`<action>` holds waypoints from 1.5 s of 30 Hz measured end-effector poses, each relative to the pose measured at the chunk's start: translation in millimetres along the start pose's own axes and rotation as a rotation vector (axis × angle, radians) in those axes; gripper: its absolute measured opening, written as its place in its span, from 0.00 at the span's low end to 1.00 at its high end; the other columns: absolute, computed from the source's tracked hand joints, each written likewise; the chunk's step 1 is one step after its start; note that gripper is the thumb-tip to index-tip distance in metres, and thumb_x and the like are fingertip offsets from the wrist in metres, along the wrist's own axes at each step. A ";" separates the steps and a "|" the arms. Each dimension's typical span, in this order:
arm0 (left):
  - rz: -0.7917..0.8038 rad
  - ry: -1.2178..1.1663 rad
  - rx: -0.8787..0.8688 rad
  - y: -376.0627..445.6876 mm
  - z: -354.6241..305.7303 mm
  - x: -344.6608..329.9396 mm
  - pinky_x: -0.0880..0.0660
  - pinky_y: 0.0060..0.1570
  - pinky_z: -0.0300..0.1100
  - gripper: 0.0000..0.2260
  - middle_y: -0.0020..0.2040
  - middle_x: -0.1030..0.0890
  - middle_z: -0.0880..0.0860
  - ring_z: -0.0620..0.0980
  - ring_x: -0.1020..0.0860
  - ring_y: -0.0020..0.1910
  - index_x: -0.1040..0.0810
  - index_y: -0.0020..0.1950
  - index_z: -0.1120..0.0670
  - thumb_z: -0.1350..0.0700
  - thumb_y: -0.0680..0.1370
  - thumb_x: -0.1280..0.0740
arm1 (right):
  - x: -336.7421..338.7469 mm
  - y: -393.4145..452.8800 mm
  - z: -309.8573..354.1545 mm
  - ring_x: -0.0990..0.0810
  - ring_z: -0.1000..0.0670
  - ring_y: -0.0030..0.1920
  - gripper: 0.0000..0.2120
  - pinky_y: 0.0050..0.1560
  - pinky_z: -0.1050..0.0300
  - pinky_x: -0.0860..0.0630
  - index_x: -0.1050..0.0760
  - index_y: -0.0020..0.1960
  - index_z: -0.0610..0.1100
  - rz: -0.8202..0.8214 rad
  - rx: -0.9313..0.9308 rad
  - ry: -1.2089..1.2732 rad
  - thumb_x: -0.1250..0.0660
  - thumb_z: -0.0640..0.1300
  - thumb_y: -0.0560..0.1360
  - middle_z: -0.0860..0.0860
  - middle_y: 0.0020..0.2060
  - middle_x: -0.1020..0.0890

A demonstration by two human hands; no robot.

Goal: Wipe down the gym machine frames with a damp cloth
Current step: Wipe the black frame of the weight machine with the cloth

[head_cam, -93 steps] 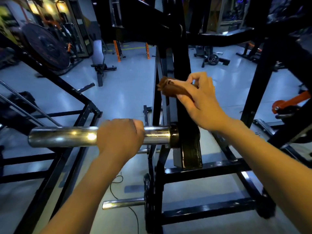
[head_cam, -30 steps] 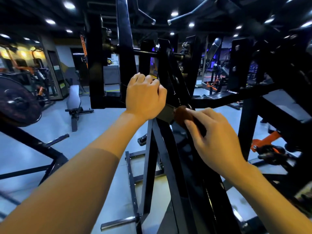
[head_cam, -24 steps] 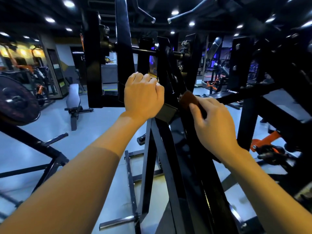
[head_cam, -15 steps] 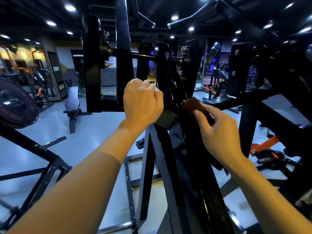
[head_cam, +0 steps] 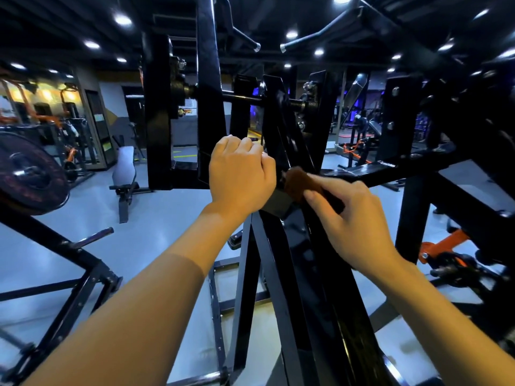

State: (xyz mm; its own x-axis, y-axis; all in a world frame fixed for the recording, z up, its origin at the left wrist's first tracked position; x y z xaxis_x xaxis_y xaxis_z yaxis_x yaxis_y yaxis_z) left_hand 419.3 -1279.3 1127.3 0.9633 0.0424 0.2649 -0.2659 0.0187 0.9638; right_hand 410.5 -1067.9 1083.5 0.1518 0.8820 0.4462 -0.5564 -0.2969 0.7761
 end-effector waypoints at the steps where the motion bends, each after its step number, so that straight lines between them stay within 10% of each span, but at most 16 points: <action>1: -0.014 -0.007 0.007 -0.9 -0.7 -0.6 0.26 0.58 0.53 0.15 0.35 0.37 0.47 0.49 0.39 0.39 0.24 0.35 0.57 0.57 0.80 0.42 | 4.0 -8.8 -0.7 0.23 0.52 0.42 0.14 0.39 0.60 0.32 0.20 0.68 0.59 0.031 0.018 -0.004 0.33 0.51 0.83 0.69 0.42 0.19; 10: 0.009 0.020 -0.005 0.1 1.0 -1.4 0.29 0.55 0.49 0.16 0.33 0.34 0.47 0.50 0.36 0.37 0.27 0.33 0.55 0.56 0.80 0.42 | -10.1 17.6 -8.1 0.25 0.48 0.42 0.15 0.39 0.61 0.34 0.20 0.69 0.58 -0.030 0.055 -0.018 0.33 0.53 0.83 0.70 0.40 0.23; 17: 0.126 0.125 -0.244 21.2 9.5 1.7 0.34 0.34 0.46 0.20 0.25 0.35 0.49 0.52 0.35 0.27 0.34 0.27 0.53 0.52 0.79 0.44 | -18.0 63.1 -16.2 0.16 0.49 0.45 0.13 0.47 0.47 0.19 0.19 0.67 0.58 -0.084 -0.019 0.017 0.33 0.54 0.83 0.59 0.46 0.13; 20: 0.096 0.094 -0.190 15.8 9.2 -1.6 0.33 0.36 0.47 0.18 0.27 0.32 0.50 0.51 0.36 0.30 0.33 0.29 0.52 0.52 0.79 0.44 | -21.3 57.3 -8.3 0.17 0.53 0.55 0.15 0.57 0.47 0.21 0.20 0.68 0.58 -0.024 0.116 0.010 0.33 0.52 0.83 0.63 0.58 0.16; 25: 0.034 0.058 -0.153 12.5 9.5 -5.7 0.37 0.38 0.44 0.16 0.28 0.36 0.48 0.50 0.37 0.30 0.37 0.30 0.51 0.52 0.79 0.45 | -14.7 63.3 -20.8 0.17 0.52 0.46 0.13 0.45 0.56 0.22 0.18 0.65 0.57 -0.099 0.028 0.006 0.31 0.51 0.82 0.61 0.48 0.14; 31: 0.066 0.071 -0.140 11.6 9.5 -5.8 0.39 0.39 0.44 0.16 0.29 0.35 0.48 0.50 0.37 0.31 0.36 0.31 0.51 0.52 0.79 0.45 | -19.1 67.4 -12.6 0.18 0.55 0.55 0.14 0.58 0.50 0.23 0.18 0.67 0.56 -0.017 0.116 0.025 0.32 0.50 0.82 0.62 0.55 0.15; 45: 0.011 0.029 -0.133 9.6 8.6 -6.0 0.36 0.37 0.44 0.16 0.27 0.36 0.48 0.50 0.37 0.29 0.37 0.30 0.51 0.52 0.78 0.45 | -18.6 87.2 -25.5 0.18 0.57 0.50 0.13 0.49 0.60 0.23 0.17 0.65 0.54 -0.076 0.086 0.018 0.31 0.50 0.82 0.58 0.52 0.15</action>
State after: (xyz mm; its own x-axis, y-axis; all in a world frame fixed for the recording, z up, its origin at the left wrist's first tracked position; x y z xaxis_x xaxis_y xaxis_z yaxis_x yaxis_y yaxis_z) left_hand 411.3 -1288.0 1135.2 0.9594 0.0727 0.2727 -0.2808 0.1505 0.9479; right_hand 338.3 -1100.8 1131.5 0.1760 0.9092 0.3774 -0.4714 -0.2588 0.8431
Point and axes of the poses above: each hand's wrist, its own y-axis towards the middle knuckle, its own x-axis out of the back of the hand, z = x × y, the point moved 1 cm from there along y, towards the middle knuckle
